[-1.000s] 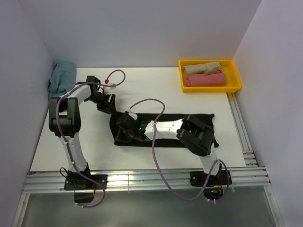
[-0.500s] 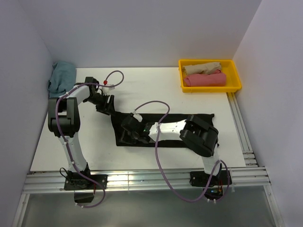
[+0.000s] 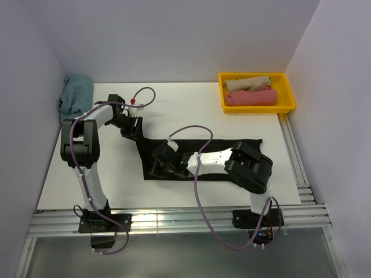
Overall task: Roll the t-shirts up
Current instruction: Roll the tshirt
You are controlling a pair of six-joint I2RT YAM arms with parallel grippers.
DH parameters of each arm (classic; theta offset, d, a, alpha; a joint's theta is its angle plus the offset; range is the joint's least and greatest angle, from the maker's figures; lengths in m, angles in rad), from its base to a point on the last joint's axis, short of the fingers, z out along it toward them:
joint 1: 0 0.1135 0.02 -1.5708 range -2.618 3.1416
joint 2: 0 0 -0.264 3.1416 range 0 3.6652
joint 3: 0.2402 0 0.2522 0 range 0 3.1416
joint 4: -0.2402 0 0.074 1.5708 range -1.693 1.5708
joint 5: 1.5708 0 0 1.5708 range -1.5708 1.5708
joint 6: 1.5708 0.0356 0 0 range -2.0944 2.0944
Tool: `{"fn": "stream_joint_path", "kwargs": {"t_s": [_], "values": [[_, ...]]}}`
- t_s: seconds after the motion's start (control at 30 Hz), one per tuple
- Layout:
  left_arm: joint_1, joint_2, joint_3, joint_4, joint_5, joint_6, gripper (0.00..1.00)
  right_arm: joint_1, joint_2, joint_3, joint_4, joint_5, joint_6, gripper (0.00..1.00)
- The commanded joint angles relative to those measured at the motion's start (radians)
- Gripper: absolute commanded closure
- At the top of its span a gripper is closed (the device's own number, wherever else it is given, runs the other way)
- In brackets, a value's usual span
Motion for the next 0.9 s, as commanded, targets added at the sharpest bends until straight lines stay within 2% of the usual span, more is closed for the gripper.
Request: {"fn": "stream_joint_path", "kwargs": {"t_s": [0.0,0.1,0.17,0.27,0.87], "values": [[-0.016,-0.040,0.022,-0.003,0.027,-0.009,0.46,-0.010,-0.062,-0.026,0.042,0.032,0.018,1.00],[-0.034,-0.037,0.040,-0.007,0.012,-0.018,0.58,-0.010,-0.068,-0.037,0.048,0.035,0.020,1.00],[-0.043,-0.034,0.051,-0.013,0.004,-0.024,0.71,-0.011,-0.070,-0.040,0.051,0.037,0.022,1.00],[-0.056,-0.027,0.074,-0.026,-0.010,-0.032,0.77,-0.011,-0.068,-0.047,0.054,0.038,0.026,1.00],[-0.174,0.029,0.158,-0.060,-0.229,-0.098,0.77,-0.011,-0.073,-0.070,0.069,0.049,0.017,1.00]]}}
